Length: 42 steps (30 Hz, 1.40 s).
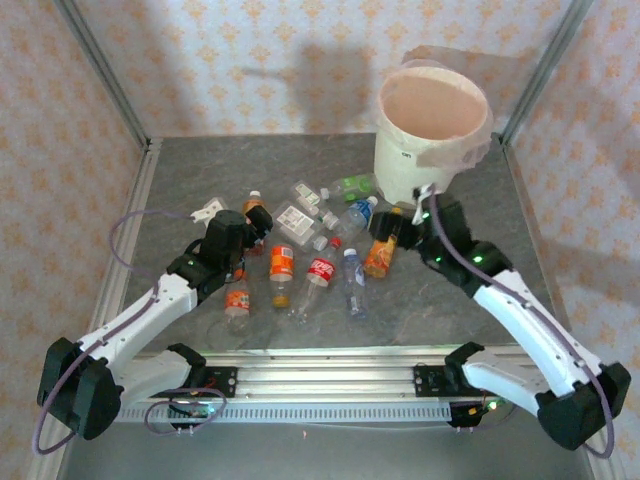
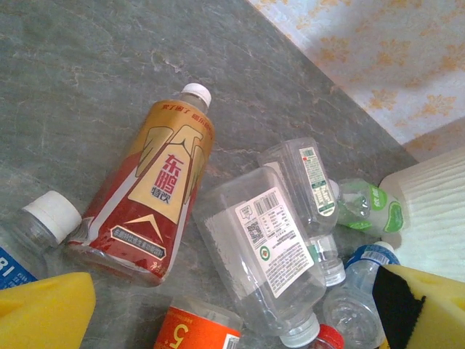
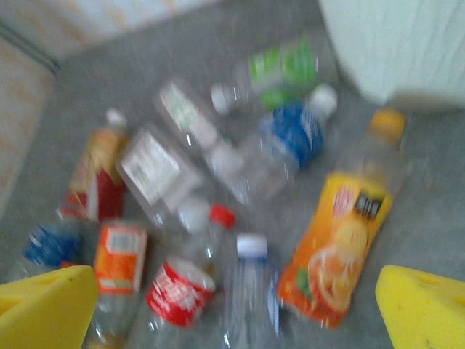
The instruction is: Put the plastic bottles in the bin
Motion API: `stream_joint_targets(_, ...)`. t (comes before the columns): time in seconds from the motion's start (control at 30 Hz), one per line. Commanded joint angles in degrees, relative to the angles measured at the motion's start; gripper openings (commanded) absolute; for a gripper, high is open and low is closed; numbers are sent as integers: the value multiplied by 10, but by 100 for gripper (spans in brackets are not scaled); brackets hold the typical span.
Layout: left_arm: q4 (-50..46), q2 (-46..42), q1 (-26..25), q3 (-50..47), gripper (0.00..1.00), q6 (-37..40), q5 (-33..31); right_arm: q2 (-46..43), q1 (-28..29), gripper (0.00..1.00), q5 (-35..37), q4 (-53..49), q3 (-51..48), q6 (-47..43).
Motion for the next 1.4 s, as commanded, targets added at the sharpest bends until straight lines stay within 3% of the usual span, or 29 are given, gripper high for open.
stream_joint_targets(0.0,-20,3,6,13,100,-8,-17,22,70,97,64,-8,-38,81)
stream_joint_targets(0.13,-26,1,6,9,100,-15,-23,73,149,97,81,-9,-54,111)
stream_joint_targets(0.3,-38,1,8,10,100,-22,-32,149,201,94,111,-14,-60,124)
stream_joint_targets(1.0,-106,-10,16,29,100,6,-36,330,212,72,106,28,-48,128)
stream_joint_targets(1.37,-112,-5,21,28,100,-1,-49,278,214,47,105,12,-62,103)
